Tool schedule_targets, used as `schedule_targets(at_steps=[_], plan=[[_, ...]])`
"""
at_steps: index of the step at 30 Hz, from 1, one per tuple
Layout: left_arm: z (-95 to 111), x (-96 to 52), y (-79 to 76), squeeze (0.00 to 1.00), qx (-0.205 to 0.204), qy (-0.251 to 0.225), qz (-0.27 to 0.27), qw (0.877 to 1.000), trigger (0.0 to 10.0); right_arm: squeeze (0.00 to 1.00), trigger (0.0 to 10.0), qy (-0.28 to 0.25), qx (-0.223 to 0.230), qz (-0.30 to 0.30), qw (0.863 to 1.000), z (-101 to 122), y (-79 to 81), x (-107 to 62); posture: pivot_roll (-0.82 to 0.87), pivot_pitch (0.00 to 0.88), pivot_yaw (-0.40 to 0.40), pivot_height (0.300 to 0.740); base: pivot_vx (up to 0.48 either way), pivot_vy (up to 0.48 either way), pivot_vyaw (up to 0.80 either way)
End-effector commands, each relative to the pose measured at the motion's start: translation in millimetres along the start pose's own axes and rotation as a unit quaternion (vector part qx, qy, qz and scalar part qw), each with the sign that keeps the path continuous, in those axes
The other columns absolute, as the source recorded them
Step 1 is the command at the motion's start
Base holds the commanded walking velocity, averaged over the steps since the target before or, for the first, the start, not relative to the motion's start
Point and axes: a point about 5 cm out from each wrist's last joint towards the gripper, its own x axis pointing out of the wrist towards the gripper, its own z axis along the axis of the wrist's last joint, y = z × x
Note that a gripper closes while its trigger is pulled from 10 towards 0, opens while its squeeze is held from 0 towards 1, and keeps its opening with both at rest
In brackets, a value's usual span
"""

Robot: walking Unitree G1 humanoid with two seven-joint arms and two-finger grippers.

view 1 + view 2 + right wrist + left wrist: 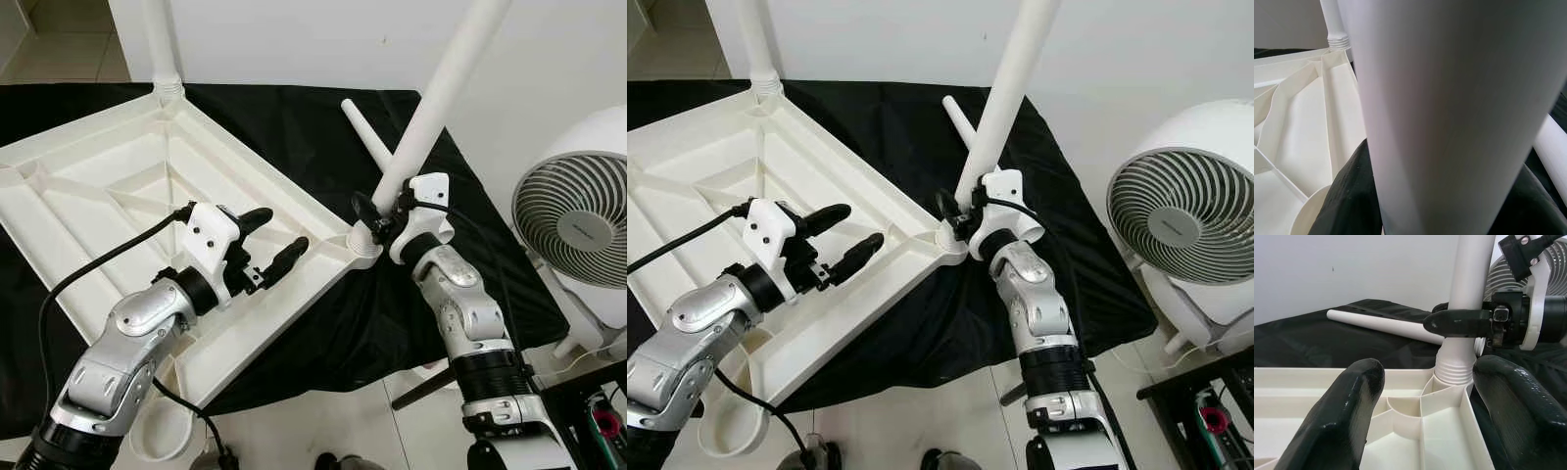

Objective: Building children table

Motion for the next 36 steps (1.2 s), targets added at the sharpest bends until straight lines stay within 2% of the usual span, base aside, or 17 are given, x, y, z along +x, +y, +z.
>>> schedule_targets(at_steps=[1,11,12,19,22,24,31,36], plan=[[-2,0.4,-2.9,0.0,0.004,0.006,-0.028,1.0,10.0,0.0,10.0,0.067,0.033,-0.016,0.997,-29,-7.8,-8.9,0.12,0.142,-0.071,0.74,0.0,0.0,0.0],[-1,0.0,-3.3,0.0,0.006,0.006,-0.028,1.0,10.0,0.0,10.0,0.082,0.031,-0.022,0.996,-31,-6.4,-4.5,0.13,0.145,-0.074,0.74,0.0,0.0,0.0],[-1,-1.1,-3.1,0.0,0.006,0.006,-0.025,1.0,10.0,0.0,10.0,0.073,0.008,-0.064,0.995,-32,-1.5,-3.0,0.13,0.145,-0.078,0.74,0.0,0.0,0.0],[-2,-0.6,-3.2,0.0,0.004,0.005,-0.022,1.0,10.0,0.0,10.0,0.049,0.01,-0.139,0.989,-33,6.0,2.2,0.13,0.143,-0.082,0.74,0.0,0.0,0.0],[-2,-0.4,-3.7,0.0,0.004,0.005,-0.022,1.0,10.0,0.0,10.0,0.035,0.014,-0.175,0.984,-32,10.6,6.6,0.13,0.141,-0.083,0.74,0.0,0.0,0.0],[-2,-0.4,-3.8,0.0,0.004,0.004,-0.022,1.0,10.0,0.0,10.0,0.012,0.008,-0.226,0.974,-27,13.1,9.9,0.13,0.138,-0.083,0.74,0.0,0.0,0.0],[-2,0.4,-4.5,0.0,0.001,0.002,-0.023,1.0,10.0,0.0,10.0,-0.005,0.01,-0.273,0.962,-24,21.0,15.3,0.14,0.128,-0.091,0.74,0.0,0.0,0.0],[-2,0.1,-4.5,0.0,0.003,0.001,-0.023,1.0,10.0,0.0,10.0,-0.01,0.018,-0.266,0.964,-24,29.1,17.5,0.14,0.125,-0.094,0.74,0.0,0.0,0.0]])
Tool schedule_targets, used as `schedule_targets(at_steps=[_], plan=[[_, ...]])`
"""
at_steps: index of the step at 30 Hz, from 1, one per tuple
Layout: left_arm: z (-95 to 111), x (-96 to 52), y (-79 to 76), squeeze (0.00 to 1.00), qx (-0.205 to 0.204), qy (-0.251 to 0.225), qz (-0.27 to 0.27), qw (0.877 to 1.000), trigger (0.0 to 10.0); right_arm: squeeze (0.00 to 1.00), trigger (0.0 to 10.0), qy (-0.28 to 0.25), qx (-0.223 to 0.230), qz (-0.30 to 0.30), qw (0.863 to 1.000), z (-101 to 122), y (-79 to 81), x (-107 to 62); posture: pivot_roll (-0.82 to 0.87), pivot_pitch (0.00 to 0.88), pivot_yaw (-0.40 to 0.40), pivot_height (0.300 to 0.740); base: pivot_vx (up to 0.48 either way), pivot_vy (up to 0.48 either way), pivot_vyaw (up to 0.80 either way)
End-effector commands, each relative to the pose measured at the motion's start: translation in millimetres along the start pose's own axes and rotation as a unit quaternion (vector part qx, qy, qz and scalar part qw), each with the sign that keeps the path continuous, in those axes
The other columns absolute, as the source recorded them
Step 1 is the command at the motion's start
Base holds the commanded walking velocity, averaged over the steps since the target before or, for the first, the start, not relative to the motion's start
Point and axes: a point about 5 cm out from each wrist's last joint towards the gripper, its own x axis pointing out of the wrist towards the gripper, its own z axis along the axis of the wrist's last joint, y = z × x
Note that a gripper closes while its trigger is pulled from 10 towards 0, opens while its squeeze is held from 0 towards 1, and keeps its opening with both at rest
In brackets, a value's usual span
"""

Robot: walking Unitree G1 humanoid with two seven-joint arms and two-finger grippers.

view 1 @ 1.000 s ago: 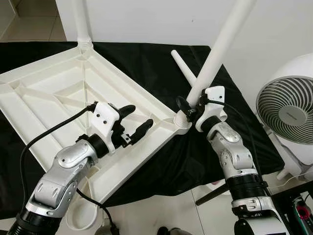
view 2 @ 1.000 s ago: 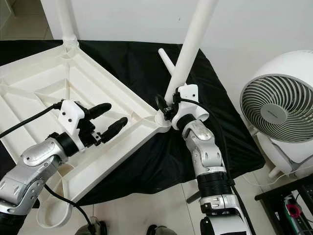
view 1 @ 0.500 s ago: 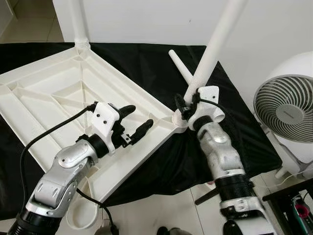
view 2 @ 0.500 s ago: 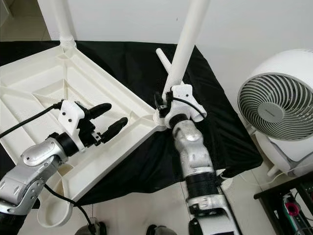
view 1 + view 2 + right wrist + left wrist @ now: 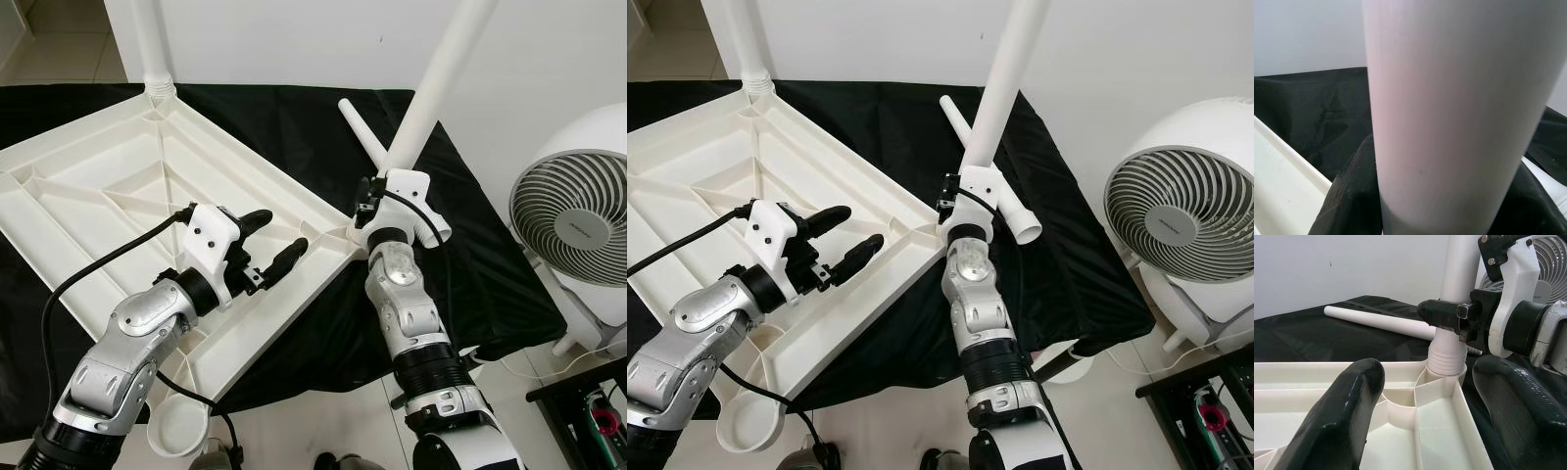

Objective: Building children table

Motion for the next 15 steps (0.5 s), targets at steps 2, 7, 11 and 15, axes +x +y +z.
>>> schedule_targets(at_steps=[2,7,11,15], plan=[[-1,-0.2,-5.5,0.0,0.005,0.0,-0.025,1.0,10.0,0.21,10.0,0.037,-0.005,-0.015,0.999,-19,-8.8,-4.9,0.14,0.123,-0.092,0.74,0.0,0.0,0.0],[-1,0.5,-6.5,0.0,0.004,0.0,-0.027,1.0,10.0,1.0,10.0,0.013,0.001,-0.009,1.0,-14,-12.9,-3.3,0.14,0.121,-0.092,0.74,0.0,0.0,0.0],[-1,0.6,-7.8,0.0,0.003,0.0,-0.029,1.0,10.0,1.0,10.0,-0.004,0.021,0.026,0.999,-9,-19.4,-1.6,0.14,0.117,-0.094,0.74,0.0,0.0,0.0],[-2,0.9,-10.0,0.0,0.001,0.0,-0.031,1.0,10.0,0.81,10.0,0.0,0.034,0.089,0.995,-6,-25.2,-0.8,0.14,0.115,-0.095,0.74,0.0,0.0,0.0]])
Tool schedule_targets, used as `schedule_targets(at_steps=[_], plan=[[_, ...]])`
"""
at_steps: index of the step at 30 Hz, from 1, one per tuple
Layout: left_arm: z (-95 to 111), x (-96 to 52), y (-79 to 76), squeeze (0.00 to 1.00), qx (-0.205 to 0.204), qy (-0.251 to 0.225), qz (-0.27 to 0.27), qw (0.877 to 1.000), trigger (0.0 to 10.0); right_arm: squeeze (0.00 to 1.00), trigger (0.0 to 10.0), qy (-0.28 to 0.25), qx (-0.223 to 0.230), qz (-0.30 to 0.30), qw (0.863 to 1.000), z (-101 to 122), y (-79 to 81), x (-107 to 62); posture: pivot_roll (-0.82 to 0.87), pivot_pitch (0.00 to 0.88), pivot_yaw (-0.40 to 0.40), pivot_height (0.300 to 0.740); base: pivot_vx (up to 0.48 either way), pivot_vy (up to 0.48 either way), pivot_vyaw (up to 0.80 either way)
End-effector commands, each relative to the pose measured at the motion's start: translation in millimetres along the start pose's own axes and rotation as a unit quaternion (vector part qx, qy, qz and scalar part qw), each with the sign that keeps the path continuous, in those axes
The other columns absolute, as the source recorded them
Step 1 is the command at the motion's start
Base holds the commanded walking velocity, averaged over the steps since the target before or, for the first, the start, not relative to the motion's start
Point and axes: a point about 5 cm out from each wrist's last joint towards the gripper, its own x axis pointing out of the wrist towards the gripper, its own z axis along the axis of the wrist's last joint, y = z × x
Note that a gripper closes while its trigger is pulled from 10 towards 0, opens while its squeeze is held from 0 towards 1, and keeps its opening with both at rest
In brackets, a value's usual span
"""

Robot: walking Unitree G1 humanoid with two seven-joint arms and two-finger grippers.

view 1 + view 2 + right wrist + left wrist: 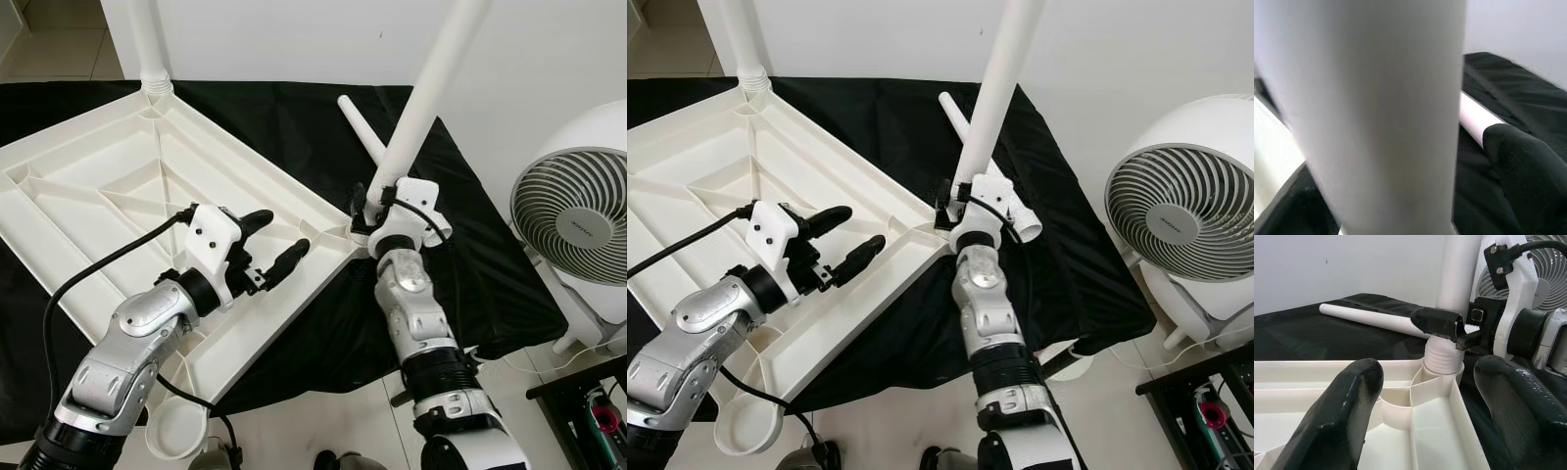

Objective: Building children table

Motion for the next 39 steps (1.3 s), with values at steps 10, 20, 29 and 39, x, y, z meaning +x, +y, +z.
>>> schedule_targets(at_steps=[10,20,29,39], plan=[[-1,1.5,-10.1,0.0,-0.001,-0.001,-0.033,0.999,10.0,0.0,10.0,0.023,-0.01,0.132,0.991,3,-19.3,-2.7,0.12,0.121,-0.088,0.74,0.0,0.0,0.0],[-1,4.5,-13.0,0.0,-0.006,-0.004,-0.04,0.999,10.0,0.0,10.0,0.044,-0.041,0.263,0.963,10,-36.9,5.8,0.12,0.129,-0.083,0.74,0.0,0.0,0.0],[-2,3.5,-16.5,0.0,-0.01,0.001,-0.047,0.999,10.0,0.0,4.2,0.082,-0.061,0.333,0.937,1,-39.0,7.3,0.13,0.131,-0.081,0.74,0.0,0.0,0.0],[-10,2.8,-27.2,0.0,-0.019,0.016,-0.065,0.998,10.0,0.0,0.0,0.094,-0.065,0.347,0.931,-3,-41.6,10.0,0.13,0.137,-0.078,0.74,0.0,0.0,0.0]])
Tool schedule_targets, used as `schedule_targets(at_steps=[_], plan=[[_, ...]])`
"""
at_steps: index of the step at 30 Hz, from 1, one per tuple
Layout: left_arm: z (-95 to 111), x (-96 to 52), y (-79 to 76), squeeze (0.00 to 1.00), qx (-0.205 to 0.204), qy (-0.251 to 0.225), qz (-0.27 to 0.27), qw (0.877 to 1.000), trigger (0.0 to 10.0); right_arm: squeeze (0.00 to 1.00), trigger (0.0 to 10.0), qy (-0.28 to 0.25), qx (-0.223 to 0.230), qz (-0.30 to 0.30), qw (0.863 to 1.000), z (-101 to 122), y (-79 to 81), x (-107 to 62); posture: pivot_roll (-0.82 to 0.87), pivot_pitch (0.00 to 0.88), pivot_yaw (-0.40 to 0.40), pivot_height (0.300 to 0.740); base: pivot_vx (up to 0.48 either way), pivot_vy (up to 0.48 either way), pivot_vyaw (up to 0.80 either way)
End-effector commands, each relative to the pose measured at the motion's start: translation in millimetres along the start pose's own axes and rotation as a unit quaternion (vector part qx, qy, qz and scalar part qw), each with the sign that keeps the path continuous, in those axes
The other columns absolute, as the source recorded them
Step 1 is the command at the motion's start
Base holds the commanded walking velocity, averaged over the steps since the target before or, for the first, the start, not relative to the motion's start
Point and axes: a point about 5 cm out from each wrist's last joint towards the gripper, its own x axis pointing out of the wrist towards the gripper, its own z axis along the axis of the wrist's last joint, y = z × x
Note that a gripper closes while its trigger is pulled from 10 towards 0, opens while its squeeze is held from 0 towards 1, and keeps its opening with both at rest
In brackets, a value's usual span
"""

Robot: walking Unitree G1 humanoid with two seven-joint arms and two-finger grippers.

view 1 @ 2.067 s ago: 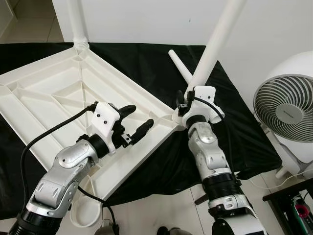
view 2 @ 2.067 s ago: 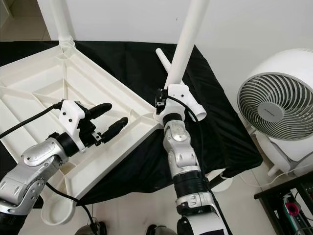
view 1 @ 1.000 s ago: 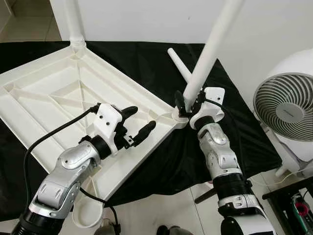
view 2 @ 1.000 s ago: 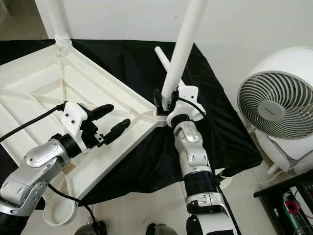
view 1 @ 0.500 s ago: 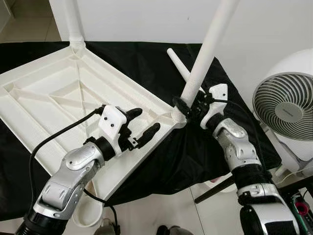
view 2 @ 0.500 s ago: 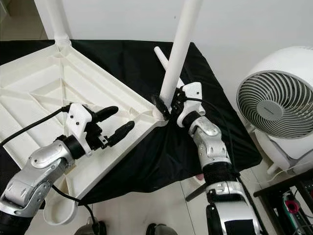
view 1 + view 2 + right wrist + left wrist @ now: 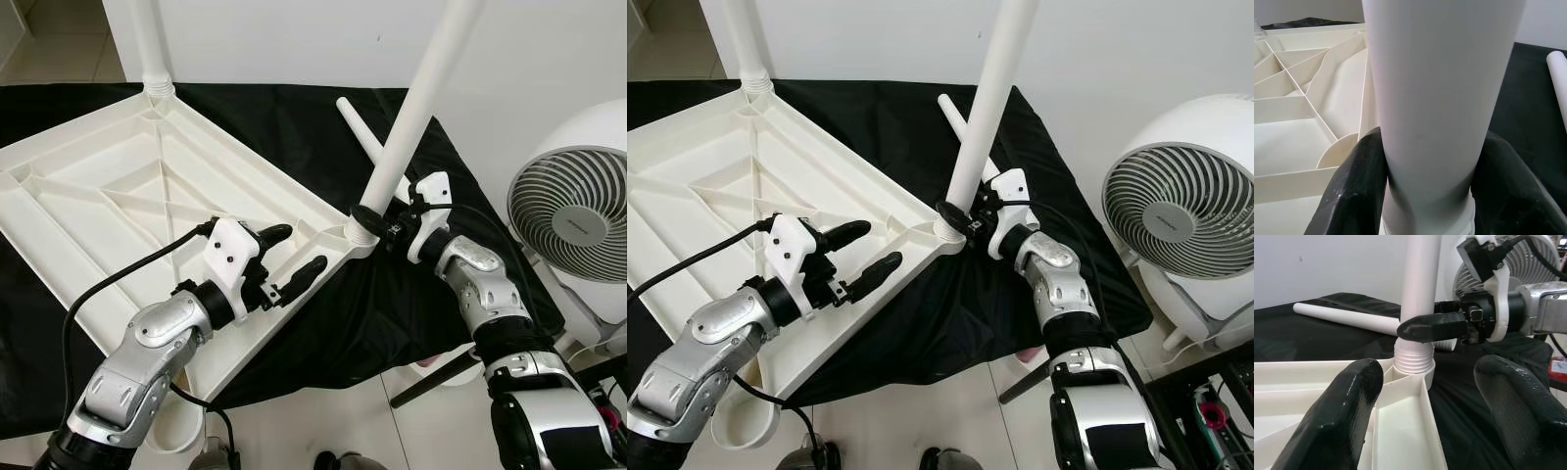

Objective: Building children table

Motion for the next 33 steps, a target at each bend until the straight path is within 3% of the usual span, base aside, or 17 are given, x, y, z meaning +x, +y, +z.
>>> schedule_targets(at_steps=[1,8,15,17,22,28,33], plan=[[-7,-0.4,-10.1,0.0,-0.008,0.015,-0.037,0.999,10.0,0.0,0.0,0.011,0.006,0.014,1.0,-6,1.6,0.7,0.13,0.137,-0.078,0.74,0.0,0.0,0.0],[-16,3.3,-13.3,0.0,-0.019,0.02,-0.014,1.0,10.0,0.0,0.0,0.006,0.026,0.0,1.0,-11,3.3,0.1,0.13,0.139,-0.08,0.74,0.0,0.0,0.0],[-18,7.3,-14.2,0.0,-0.027,0.016,0.009,0.999,10.0,0.0,0.0,0.023,0.053,-0.066,0.996,-25,10.0,1.9,0.13,0.136,-0.088,0.74,0.0,0.0,0.0],[-17,8.4,-14.9,0.0,-0.03,0.014,0.007,0.999,10.0,0.0,0.0,0.021,0.074,-0.111,0.991,-31,28.2,6.4,0.12,0.135,-0.089,0.74,0.0,0.0,0.0],[-17,8.8,-14.2,0.0,-0.029,0.013,0.006,0.999,10.0,0.0,0.0,0.018,0.092,-0.146,0.985,-32,33.5,8.9,0.12,0.133,-0.089,0.74,0.0,0.0,0.0],[-17,11.7,-14.7,0.0,-0.024,0.011,-0.005,1.0,10.0,0.0,0.0,0.005,0.095,-0.263,0.96,-25,49.7,12.8,0.11,0.123,-0.085,0.74,0.0,0.0,0.0],[-17,13.3,-14.6,0.0,-0.024,0.01,-0.01,1.0,10.0,0.0,0.0,-0.014,0.087,-0.295,0.951,-11,65.1,14.5,0.11,0.111,-0.086,0.74,0.0,0.0,0.0]])
